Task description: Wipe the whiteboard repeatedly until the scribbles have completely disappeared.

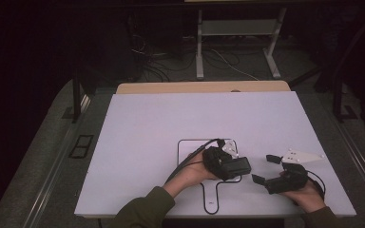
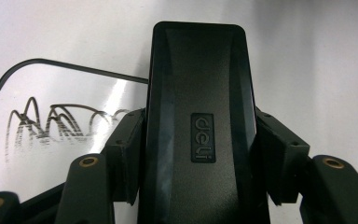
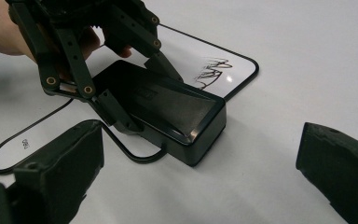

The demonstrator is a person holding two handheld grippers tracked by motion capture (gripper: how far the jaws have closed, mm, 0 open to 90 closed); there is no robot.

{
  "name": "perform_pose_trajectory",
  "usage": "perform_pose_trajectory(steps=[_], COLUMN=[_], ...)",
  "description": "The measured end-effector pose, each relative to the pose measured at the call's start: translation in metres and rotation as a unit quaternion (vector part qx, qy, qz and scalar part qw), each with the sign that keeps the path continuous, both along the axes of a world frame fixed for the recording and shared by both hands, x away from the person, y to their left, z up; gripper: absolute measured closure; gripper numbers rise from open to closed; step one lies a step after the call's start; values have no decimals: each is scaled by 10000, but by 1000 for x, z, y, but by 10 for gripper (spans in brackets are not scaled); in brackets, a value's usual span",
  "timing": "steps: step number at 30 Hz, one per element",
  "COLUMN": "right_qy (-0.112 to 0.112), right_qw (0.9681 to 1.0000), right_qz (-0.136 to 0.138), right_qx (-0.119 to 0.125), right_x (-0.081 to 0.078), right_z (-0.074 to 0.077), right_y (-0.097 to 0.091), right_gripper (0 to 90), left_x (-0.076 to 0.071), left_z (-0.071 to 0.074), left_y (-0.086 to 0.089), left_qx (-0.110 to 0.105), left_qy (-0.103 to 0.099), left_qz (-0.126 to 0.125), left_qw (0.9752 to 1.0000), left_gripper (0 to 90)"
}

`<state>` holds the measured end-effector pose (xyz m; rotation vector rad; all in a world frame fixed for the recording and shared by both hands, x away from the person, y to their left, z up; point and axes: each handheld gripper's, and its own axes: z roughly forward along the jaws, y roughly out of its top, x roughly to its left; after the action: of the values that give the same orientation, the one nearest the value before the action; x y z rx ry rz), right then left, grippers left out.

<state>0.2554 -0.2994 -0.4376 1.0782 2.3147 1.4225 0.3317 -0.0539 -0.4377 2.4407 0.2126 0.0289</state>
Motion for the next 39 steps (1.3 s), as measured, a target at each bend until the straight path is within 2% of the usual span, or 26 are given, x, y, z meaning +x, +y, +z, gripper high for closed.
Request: perform_pose_trajectory(steps=[4,7,8,9,11,12,15,19,21,23,28,29,32,34,36,39], right_qy=[-7,-11,-11,-5,7,5,9,4,-13,-2,3,4,-8,-6,-2,-16], right_qw=[10000,10000,10000,10000,10000,10000,10000,10000,10000,10000,10000,10000,10000,10000,10000,10000], right_qz=[1,-1,2,5,6,2,-10,-12,-4,1,-8,-6,-9,-10,-10,-4], right_qx=[-5,-8,-6,-7,-4,-3,-4,-8,-18,-13,-9,-9,-16,-12,-11,-16], right_x=[-1,0,0,0,0,0,0,0,0,0,0,0,0,0,-1,0], right_z=[0,0,0,0,0,0,0,0,0,0,0,0,0,0,0,0], right_y=[0,0,0,0,0,0,-1,-1,0,0,0,-1,-1,-1,0,0], right_gripper=[0,0,0,0,0,0,0,0,0,0,0,0,0,0,0,0], left_x=[10,12,9,8,1,-1,-2,6,8,7,-5,-8,-4,1,7,7], left_z=[0,1,1,2,1,1,2,2,1,2,2,2,2,2,1,2], left_y=[3,4,3,2,0,-1,-2,0,1,2,-1,-1,0,1,3,4], left_qx=[34,61,57,116,51,96,103,138,87,146,178,164,179,194,118,172], left_qy=[-165,-221,-202,-141,-91,-99,-179,-343,-303,-327,-271,-277,-304,-409,-369,-383], left_qz=[262,321,314,189,106,34,24,215,299,266,47,74,35,136,287,281], left_qw=[9995,9992,9993,9997,9999,9999,9998,9991,9991,9990,9995,9995,9994,9989,9988,9987], left_gripper=[392,392,392,392,392,392,392,392,392,392,392,392,393,393,393,393])
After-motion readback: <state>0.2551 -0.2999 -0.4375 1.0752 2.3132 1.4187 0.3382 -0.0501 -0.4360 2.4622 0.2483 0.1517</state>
